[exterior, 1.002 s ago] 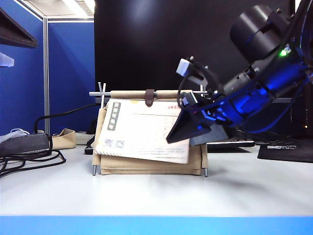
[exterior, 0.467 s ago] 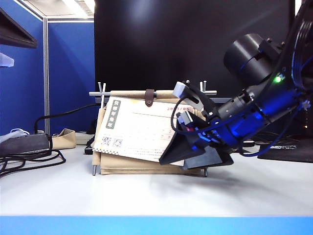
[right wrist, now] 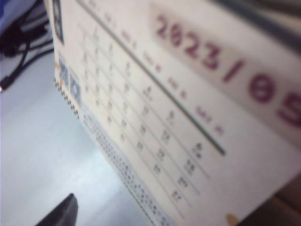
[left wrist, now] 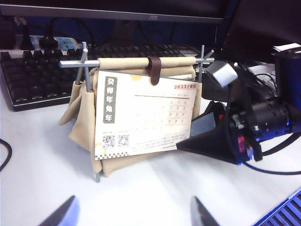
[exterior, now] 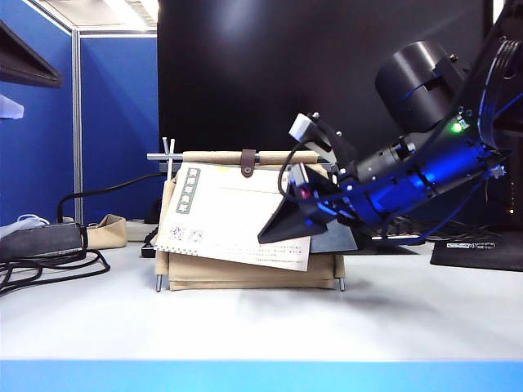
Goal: Turn one page of the calendar.
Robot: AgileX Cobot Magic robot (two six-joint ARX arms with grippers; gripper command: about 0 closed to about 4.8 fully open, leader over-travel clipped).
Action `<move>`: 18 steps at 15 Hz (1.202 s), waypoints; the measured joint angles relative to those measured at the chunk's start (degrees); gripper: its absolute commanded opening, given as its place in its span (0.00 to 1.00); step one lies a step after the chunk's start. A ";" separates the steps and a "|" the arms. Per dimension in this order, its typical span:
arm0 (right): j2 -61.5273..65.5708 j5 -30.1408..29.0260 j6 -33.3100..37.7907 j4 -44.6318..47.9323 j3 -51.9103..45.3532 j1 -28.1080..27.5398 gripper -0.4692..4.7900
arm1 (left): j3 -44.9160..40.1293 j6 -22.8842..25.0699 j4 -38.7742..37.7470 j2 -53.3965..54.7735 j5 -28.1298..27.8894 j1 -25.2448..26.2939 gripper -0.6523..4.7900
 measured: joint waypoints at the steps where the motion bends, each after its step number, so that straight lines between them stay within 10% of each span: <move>1: 0.02 -0.37 1.18 0.02 0.00 0.00 0.58 | 0.00 -0.02 0.02 0.00 0.00 0.00 0.69; 4: 0.02 -4.09 2.03 -0.24 0.00 0.00 0.53 | 0.00 -0.02 0.00 0.00 -0.04 0.00 0.69; 9: 0.02 -4.31 2.27 -0.83 0.00 0.00 0.14 | 0.00 0.00 0.02 0.00 -0.04 0.00 0.69; 18: -5.53 -9.88 4.15 0.55 -0.11 0.00 0.13 | 0.00 0.02 0.00 0.04 -0.09 0.00 0.69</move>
